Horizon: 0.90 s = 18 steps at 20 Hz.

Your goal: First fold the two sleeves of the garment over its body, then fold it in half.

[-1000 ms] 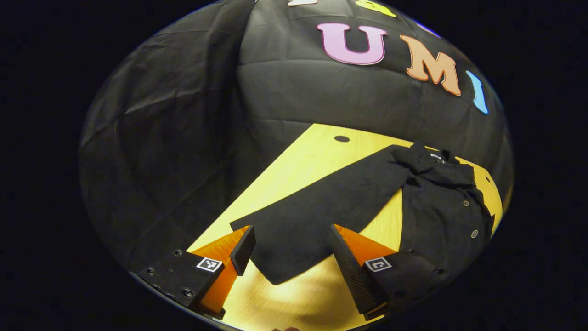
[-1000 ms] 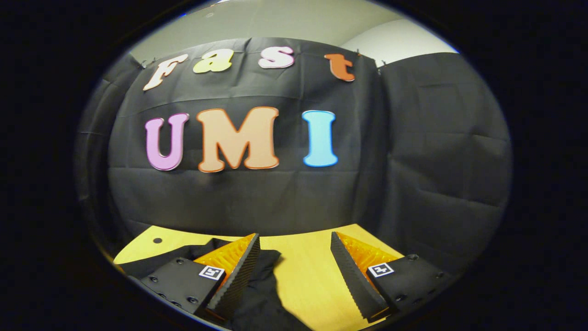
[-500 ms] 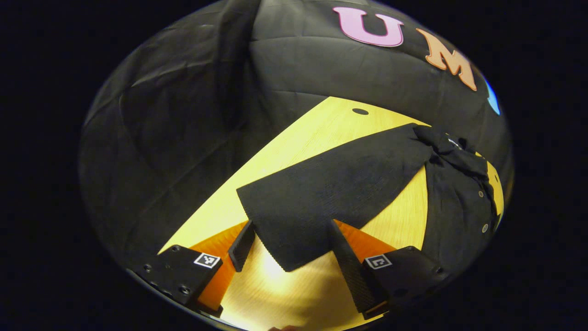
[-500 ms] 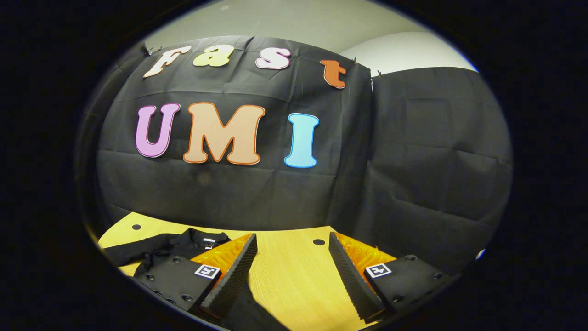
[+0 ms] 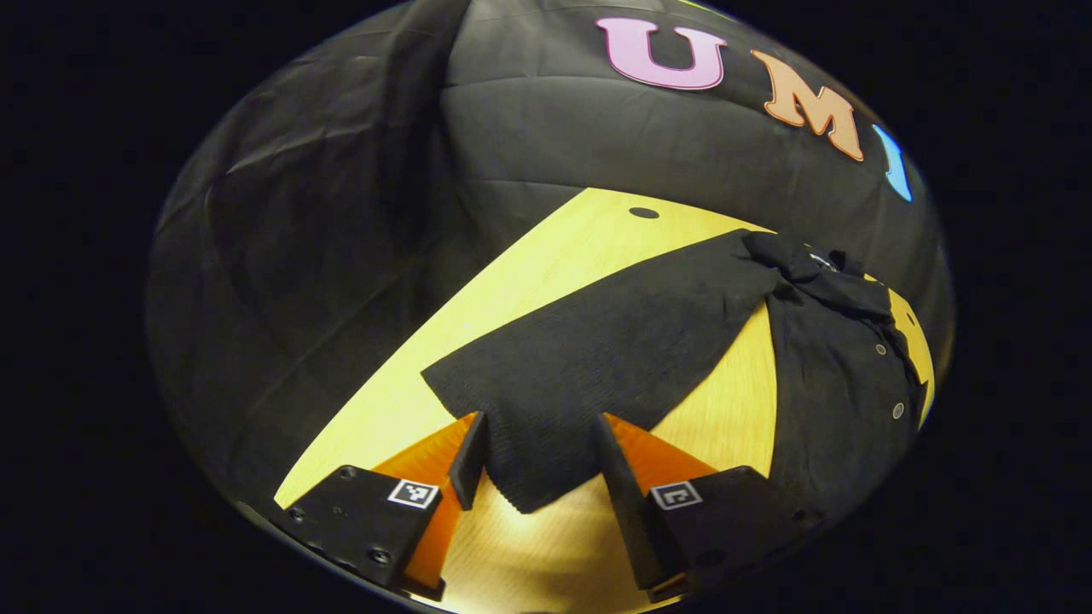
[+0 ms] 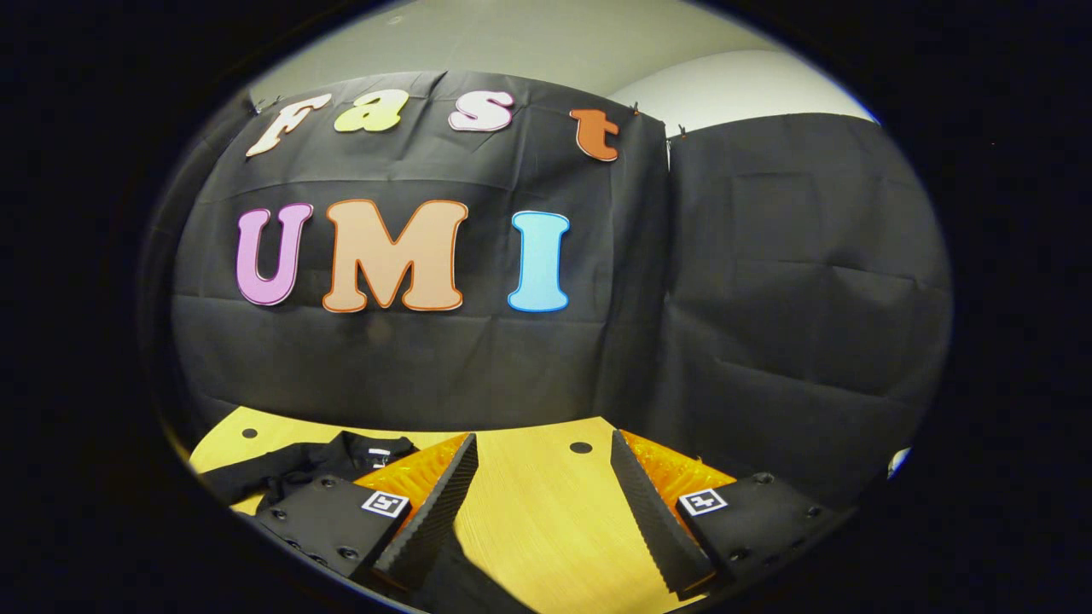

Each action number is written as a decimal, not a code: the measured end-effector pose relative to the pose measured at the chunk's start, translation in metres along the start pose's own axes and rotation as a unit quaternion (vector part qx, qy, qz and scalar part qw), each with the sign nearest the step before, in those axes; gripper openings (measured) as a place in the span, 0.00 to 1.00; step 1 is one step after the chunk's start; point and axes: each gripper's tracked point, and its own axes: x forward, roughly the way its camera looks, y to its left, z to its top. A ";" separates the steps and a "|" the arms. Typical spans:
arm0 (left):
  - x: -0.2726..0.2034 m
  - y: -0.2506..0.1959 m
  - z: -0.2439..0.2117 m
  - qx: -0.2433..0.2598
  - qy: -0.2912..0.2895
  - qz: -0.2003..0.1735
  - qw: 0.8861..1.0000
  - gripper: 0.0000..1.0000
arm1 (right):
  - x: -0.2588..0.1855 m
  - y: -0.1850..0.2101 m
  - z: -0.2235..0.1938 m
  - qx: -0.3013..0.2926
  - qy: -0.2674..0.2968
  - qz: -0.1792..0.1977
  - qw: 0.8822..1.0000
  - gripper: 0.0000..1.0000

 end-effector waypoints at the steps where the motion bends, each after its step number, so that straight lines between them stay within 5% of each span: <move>1: 0.000 -0.003 0.001 -0.001 -0.001 -0.005 1.000 0.64 | -0.001 -0.003 0.001 -0.006 0.000 -0.002 1.000 1.00; 12: 0.000 -0.002 0.009 -0.099 -0.027 -0.034 0.994 0.05 | -0.010 -0.018 0.000 -0.009 0.004 -0.014 1.000 1.00; 18: 0.001 -0.003 0.008 -0.121 -0.010 -0.038 0.992 0.00 | -0.015 -0.029 0.000 -0.012 0.002 -0.021 1.000 1.00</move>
